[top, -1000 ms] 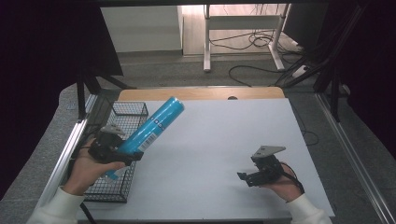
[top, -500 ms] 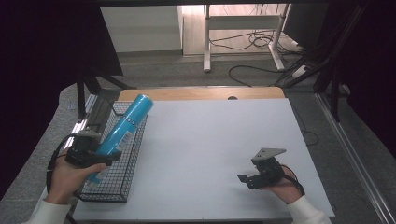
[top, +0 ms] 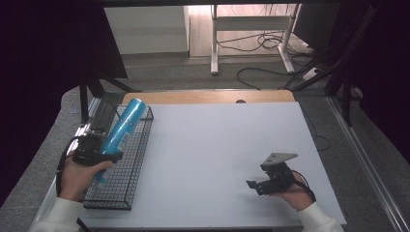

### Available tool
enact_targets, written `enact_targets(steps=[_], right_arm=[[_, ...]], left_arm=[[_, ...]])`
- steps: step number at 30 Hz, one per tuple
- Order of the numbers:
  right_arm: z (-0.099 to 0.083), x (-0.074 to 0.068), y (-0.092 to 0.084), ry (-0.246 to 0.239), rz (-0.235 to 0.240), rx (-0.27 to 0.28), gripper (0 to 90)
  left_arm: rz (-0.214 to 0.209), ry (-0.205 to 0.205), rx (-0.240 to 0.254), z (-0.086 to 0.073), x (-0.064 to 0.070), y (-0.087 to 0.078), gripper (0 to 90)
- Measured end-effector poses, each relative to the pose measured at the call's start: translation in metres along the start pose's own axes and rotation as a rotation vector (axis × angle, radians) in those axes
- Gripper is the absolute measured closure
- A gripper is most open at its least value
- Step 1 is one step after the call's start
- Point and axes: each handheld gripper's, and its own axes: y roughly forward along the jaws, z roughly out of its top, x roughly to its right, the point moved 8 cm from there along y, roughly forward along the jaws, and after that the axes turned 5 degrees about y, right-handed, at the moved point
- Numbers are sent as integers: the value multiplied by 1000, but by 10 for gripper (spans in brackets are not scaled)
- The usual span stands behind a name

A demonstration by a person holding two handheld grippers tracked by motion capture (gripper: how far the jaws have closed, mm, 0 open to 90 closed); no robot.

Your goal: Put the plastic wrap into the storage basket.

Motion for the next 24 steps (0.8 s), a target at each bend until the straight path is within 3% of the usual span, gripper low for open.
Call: enact_targets(steps=[3, 10, 16, 24], right_arm=[[-1, 1, -1, 9, -2, 0, 169], [-4, 3, -1, 10, -3, -5, 169], [-3, 2, 0, -2, 6, -1, 169], [-4, 2, 2, -9, 4, -10, 169]], left_arm=[[-1, -22, -12, 0, -1, 10, 315], [25, -24, -66, -6, -3, 28, 315], [35, -38, -92, -9, -4, 35, 314], [116, -6, -143, -11, 2, 51, 313]])
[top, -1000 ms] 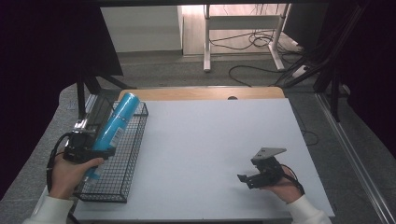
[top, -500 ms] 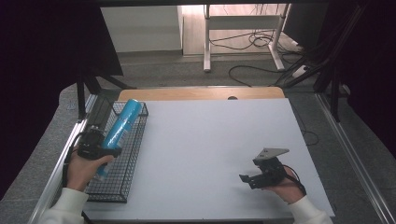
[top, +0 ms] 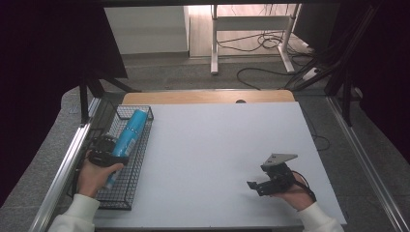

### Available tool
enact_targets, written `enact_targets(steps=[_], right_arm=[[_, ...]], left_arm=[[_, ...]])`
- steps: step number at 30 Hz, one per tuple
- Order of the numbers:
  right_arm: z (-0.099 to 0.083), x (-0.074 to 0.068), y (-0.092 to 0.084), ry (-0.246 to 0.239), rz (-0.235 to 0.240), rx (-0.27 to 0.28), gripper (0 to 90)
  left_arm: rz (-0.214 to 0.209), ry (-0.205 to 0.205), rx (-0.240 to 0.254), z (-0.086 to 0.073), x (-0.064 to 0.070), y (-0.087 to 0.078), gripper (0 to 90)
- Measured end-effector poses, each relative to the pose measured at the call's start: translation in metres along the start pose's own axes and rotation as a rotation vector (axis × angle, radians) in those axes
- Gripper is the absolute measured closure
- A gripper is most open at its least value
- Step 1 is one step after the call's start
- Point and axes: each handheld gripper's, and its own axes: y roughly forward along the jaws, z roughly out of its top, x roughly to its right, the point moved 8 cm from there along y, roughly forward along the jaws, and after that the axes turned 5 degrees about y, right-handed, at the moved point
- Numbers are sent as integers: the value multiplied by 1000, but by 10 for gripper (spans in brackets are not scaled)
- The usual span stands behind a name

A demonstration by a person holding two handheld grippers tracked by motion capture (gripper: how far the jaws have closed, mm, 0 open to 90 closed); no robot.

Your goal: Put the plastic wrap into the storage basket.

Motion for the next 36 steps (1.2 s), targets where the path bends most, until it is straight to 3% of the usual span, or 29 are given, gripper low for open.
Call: enact_targets(steps=[4, 8, 15, 19, 24, 27, 28, 34, 36], right_arm=[[0, -1, 0, -4, -1, 1, 168], [-1, -1, -1, -2, -2, 1, 168], [-1, -1, -2, -3, -5, 6, 167], [-1, -3, -5, -13, -6, 20, 160], [0, -1, -8, -5, -11, 35, 159], [-1, 1, -9, -1, -22, 39, 159], [-1, 0, -9, 1, -26, 41, 159], [-3, -2, -13, 0, -54, 54, 158], [-3, -4, -16, 1, -53, 62, 158]], left_arm=[[-17, -1, -45, -5, 0, 14, 312], [-27, -11, -56, -8, 1, 25, 309], [-32, -19, 17, 2, 5, 6, 167], [4, -2, 146, 6, 3, -14, 167], [-85, 48, 313, 11, 17, -54, 171], [-187, 88, 382, 12, 35, -73, 172], [-230, 110, 397, 11, 45, -77, 174], [-354, 242, 444, 4, 97, -85, 172], [-362, 276, 463, 3, 110, -86, 186]])
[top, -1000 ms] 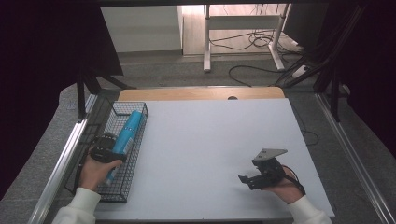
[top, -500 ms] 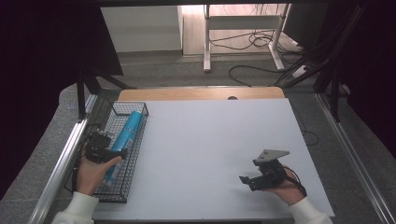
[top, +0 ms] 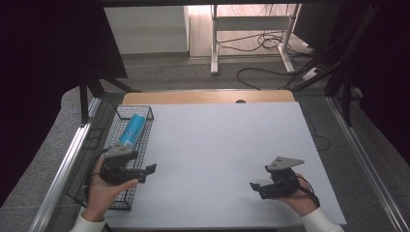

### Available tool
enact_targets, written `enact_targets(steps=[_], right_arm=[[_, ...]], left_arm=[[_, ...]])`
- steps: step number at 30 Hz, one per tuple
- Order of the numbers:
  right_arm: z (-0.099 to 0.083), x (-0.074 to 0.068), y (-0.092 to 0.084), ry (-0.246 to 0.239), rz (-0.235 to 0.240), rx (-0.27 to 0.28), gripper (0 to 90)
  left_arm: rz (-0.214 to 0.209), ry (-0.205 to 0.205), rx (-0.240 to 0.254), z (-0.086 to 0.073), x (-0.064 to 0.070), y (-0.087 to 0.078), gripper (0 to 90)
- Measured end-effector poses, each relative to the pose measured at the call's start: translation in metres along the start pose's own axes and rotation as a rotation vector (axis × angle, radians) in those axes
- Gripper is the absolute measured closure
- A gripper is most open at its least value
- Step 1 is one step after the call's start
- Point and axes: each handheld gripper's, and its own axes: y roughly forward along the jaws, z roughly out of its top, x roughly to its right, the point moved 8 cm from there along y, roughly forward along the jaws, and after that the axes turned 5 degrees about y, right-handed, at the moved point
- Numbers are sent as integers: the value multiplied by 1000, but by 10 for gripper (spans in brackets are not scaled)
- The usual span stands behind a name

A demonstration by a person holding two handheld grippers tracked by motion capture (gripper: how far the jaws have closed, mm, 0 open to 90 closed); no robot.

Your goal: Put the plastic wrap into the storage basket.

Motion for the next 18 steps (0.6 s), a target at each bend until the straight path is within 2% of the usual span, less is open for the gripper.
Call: enact_targets(steps=[2, 5, 8, 11, 13, 18], right_arm=[[1, 0, -2, 7, 0, 12, 158], [2, 1, -6, 17, 0, 32, 158], [3, 3, -8, 23, -8, 57, 158], [1, 5, -9, 42, -8, 85, 158], [-1, 6, -9, 54, -8, 94, 158], [-6, 4, -2, 47, -13, 86, 158]], left_arm=[[-21, 46, 4, 2, 13, 5, 194], [-62, 83, -3, 2, 30, 14, 190], [-90, 94, -28, -4, 41, 27, 189], [-132, 84, -43, -12, 52, 38, 188], [-134, 107, -67, -20, 57, 45, 187], [-143, 119, -93, -30, 62, 56, 187]])
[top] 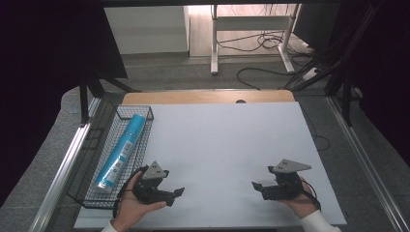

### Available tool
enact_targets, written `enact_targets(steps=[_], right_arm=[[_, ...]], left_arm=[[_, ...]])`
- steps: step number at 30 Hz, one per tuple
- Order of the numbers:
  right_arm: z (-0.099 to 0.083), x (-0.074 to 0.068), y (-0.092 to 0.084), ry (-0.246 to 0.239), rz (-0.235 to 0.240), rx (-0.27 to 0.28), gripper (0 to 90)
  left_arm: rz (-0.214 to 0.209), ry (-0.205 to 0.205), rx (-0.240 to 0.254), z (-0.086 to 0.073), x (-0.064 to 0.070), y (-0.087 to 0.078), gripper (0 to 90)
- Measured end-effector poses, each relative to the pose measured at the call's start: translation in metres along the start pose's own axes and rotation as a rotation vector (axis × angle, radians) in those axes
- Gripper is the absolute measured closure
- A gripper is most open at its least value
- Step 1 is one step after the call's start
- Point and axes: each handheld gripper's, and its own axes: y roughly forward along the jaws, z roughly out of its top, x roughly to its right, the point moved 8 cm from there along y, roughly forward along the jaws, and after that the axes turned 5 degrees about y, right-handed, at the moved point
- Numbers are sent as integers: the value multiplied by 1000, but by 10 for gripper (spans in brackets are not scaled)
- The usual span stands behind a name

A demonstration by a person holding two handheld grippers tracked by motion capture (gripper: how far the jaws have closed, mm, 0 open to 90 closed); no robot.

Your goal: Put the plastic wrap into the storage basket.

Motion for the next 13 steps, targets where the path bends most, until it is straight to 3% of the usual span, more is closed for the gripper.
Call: enact_targets(steps=[13], right_arm=[[2, -4, 0, -25, -5, 35, 158]], left_arm=[[-5, -31, 23, -1, 0, 2, 185]])
